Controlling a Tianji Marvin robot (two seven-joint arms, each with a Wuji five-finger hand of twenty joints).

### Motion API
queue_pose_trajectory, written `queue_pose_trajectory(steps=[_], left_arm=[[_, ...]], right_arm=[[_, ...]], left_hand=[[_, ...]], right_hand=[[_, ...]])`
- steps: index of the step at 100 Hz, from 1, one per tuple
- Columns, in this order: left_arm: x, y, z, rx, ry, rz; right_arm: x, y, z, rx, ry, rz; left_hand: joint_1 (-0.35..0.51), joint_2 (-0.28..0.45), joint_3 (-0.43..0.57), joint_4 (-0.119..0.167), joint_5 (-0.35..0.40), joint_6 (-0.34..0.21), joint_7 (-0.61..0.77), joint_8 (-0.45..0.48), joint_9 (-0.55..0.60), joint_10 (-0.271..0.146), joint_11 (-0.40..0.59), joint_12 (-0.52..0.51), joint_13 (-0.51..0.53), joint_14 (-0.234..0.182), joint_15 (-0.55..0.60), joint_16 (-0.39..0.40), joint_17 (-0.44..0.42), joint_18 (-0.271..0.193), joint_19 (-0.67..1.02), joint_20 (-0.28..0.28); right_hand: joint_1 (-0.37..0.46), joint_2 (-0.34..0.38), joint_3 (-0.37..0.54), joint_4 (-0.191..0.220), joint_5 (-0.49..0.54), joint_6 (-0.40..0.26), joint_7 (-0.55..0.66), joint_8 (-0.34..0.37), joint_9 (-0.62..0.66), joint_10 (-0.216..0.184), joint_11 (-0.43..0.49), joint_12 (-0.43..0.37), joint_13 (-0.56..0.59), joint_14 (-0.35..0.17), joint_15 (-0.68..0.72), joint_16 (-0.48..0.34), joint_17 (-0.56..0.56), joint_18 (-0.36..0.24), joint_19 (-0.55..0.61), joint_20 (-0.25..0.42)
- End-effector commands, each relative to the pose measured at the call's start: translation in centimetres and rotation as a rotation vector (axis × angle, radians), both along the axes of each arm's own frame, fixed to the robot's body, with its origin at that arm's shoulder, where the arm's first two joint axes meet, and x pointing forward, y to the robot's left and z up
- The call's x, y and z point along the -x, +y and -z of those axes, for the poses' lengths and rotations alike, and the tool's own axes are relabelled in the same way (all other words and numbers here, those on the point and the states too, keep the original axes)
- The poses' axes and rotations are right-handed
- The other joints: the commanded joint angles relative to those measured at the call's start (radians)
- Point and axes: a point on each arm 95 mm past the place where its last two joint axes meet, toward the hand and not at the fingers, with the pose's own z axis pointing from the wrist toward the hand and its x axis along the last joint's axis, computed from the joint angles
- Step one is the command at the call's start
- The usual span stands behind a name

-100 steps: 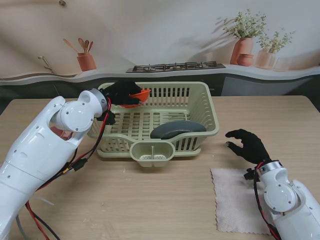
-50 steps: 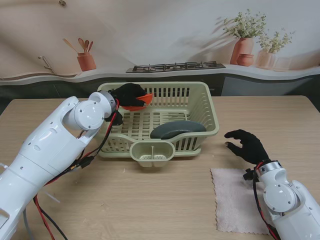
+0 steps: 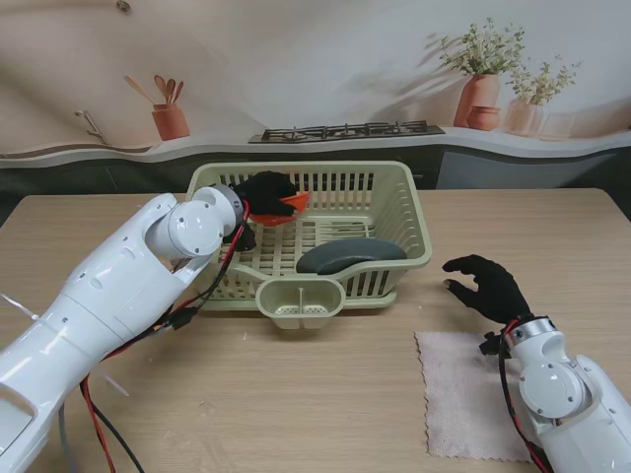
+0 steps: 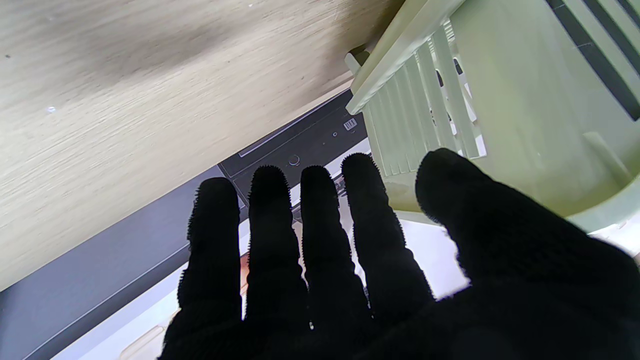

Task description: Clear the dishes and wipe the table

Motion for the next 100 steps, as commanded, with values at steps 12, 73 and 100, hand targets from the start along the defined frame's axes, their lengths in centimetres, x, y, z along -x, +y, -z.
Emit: queue_pose_trajectory(steps=[12,73,100], left_arm=[[-0.3,-1.4,0.0,0.020,0.004,-0.007],[-0.5,-3.4,2.4,0.027,0.010,-0.104],[-0.6,-3.9,3.2,0.049,0.033,-0.135]], right_arm=[[0.2,0.3,0.1,-0.002,0.007,-0.014],[0.2,0.5,0.2,-0.005,0.016,-0.012],[0.2,0.5,0.3,-0.004,0.019,-0.010]], left_hand=[[0.081,0.013,0.108,0.003,0.061,-0.124,0.030,-0.026,0.029,-0.014,-0.021,-0.011,0.024,0.036,-0.022,-0.022,0.010,-0.017,0.052,-0.002],[0.071,0.009,0.115,0.001,0.075,-0.100,0.014,-0.132,0.040,-0.009,-0.090,-0.036,0.008,0.042,-0.090,-0.092,0.006,0.022,-0.042,-0.058],[0.074,0.013,0.106,0.003,0.074,-0.103,0.017,-0.138,0.038,-0.015,-0.098,-0.033,-0.002,0.041,-0.095,-0.104,-0.008,0.016,-0.056,-0.071]], right_hand=[[-0.020,-0.018,0.008,0.034,0.016,0.005,-0.007,0.010,0.015,-0.001,-0.015,-0.013,0.009,-0.002,-0.018,-0.001,-0.011,0.008,-0.014,0.011],[-0.020,-0.018,0.009,0.034,0.016,0.003,-0.006,0.010,0.016,-0.003,-0.015,-0.013,0.009,-0.004,-0.019,-0.001,-0.013,0.009,-0.016,0.012],[-0.019,-0.018,0.009,0.035,0.017,0.004,-0.006,0.010,0.016,-0.002,-0.015,-0.013,0.009,-0.003,-0.019,-0.001,-0.014,0.010,-0.017,0.012]])
